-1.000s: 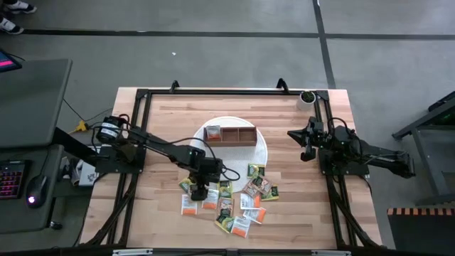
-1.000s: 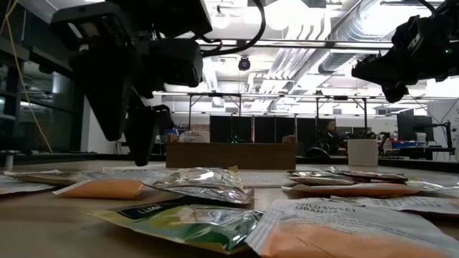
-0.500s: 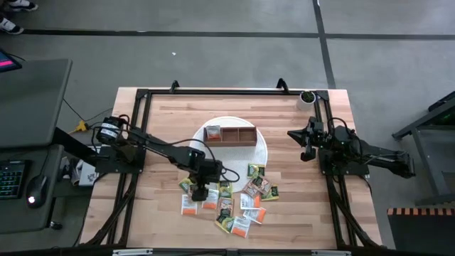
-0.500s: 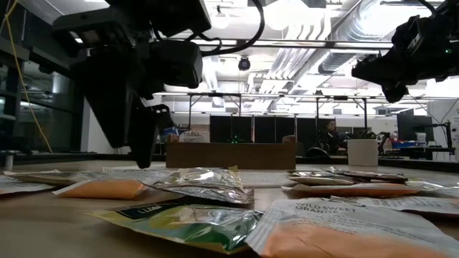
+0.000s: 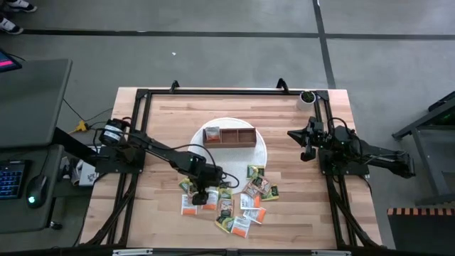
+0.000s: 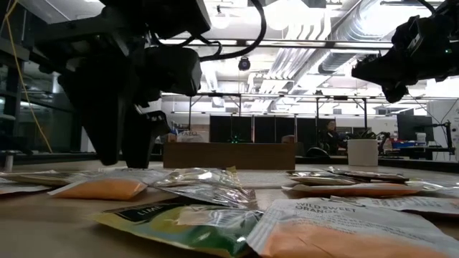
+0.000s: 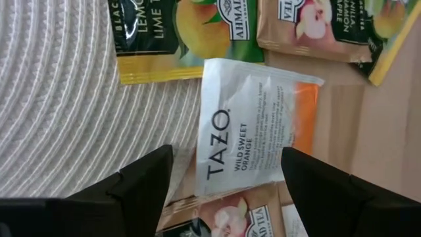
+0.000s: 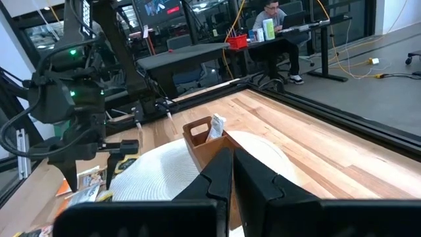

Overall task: Pick & Place Tea
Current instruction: Put the orange tea bag into the left section of the wooden organizer

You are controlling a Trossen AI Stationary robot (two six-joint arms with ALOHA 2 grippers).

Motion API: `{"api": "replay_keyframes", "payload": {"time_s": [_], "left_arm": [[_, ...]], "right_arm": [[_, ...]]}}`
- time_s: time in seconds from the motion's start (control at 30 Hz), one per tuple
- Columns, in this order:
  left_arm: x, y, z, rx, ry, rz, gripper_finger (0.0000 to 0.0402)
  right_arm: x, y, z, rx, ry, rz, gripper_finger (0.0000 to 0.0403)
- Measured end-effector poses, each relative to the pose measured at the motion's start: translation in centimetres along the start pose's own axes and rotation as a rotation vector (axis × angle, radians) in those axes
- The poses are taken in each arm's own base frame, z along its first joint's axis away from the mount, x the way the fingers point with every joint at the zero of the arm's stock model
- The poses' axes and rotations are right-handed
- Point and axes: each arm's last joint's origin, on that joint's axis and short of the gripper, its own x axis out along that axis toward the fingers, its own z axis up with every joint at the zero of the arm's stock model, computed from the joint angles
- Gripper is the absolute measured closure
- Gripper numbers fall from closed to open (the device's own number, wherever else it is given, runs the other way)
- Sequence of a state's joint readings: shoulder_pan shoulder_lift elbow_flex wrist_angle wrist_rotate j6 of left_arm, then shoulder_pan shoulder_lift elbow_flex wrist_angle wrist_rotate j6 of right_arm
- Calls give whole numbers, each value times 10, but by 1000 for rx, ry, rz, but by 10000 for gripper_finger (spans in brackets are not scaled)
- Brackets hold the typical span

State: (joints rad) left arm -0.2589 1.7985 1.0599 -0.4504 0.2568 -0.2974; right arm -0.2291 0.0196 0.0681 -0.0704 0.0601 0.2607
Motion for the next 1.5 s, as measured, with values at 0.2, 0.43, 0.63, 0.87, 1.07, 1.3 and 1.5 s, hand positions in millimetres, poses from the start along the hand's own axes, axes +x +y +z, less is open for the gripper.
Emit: {"api": "replay_keyframes", "payload": {"time_s": [0.2,0.43,0.63,0.87,1.07,1.3,1.5], "left_arm": [[0,2,0,-26,-1,25,126],[0,3,-1,-29,3,40,197],[1,3,-2,-31,9,45,271],[1,3,-3,-34,19,45,354],[1,4,-5,-37,36,45,396],[-1,7,-4,-48,45,25,400],[-6,6,-1,-51,64,-17,400]], "right_arm": [[0,0,0,0,0,0,391],[0,0,0,0,0,0,391],[0,0,0,0,0,0,391],[0,0,0,0,0,0,391],[0,0,0,0,0,0,391],[0,0,0,0,0,-1,391],[0,0,0,0,0,0,391]]}}
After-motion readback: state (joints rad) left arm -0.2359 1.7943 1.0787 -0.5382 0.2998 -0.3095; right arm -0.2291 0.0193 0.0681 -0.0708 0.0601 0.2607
